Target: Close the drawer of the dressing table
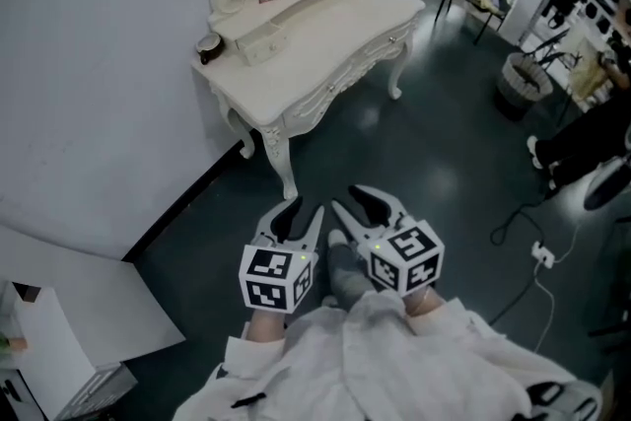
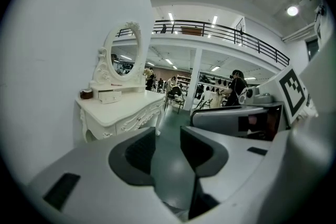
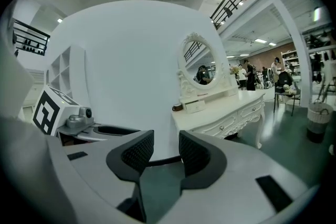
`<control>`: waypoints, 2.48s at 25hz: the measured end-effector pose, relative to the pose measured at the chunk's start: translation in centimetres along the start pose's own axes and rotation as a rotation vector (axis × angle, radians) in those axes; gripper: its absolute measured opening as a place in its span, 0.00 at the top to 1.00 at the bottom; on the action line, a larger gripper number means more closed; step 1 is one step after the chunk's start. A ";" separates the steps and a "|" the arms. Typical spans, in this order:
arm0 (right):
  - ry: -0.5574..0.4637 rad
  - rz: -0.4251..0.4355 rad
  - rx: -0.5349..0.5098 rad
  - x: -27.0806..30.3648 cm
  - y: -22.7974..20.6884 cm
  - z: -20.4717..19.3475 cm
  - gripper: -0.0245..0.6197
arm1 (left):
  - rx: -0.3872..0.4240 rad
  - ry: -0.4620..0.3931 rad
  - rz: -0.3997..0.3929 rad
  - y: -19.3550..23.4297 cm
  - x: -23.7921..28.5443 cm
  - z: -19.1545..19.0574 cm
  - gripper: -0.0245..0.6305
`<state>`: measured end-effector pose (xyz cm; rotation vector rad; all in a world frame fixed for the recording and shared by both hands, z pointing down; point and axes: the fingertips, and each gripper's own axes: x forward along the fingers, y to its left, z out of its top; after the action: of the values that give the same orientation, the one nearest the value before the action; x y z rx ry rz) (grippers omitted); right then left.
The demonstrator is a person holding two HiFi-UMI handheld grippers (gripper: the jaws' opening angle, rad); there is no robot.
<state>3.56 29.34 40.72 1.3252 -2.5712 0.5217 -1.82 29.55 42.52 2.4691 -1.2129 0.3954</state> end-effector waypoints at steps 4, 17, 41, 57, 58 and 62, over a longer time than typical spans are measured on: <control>0.002 0.009 0.001 2.7 -2.4 1.3 0.76 | 0.001 0.002 0.010 2.0 2.9 1.5 0.76; -0.010 0.028 -0.019 10.8 -10.6 8.4 0.76 | 0.014 -0.025 0.042 8.0 12.1 9.6 0.76; 0.033 0.088 -0.028 18.3 -18.3 11.8 0.76 | -0.041 0.003 0.105 13.2 21.1 13.1 0.76; 0.083 0.051 0.001 20.3 -22.2 10.9 0.76 | -0.089 0.018 0.106 15.5 24.2 13.0 0.76; 0.088 0.050 0.000 20.8 -22.5 10.9 0.76 | -0.095 0.019 0.107 15.9 24.5 13.0 0.76; 0.103 0.061 -0.009 23.1 -23.6 11.5 0.76 | -0.114 0.021 0.114 17.7 26.4 13.2 0.76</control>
<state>9.29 -5.03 43.03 1.1883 -2.5334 0.5729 0.77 -4.70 44.66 2.3017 -1.3333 0.3713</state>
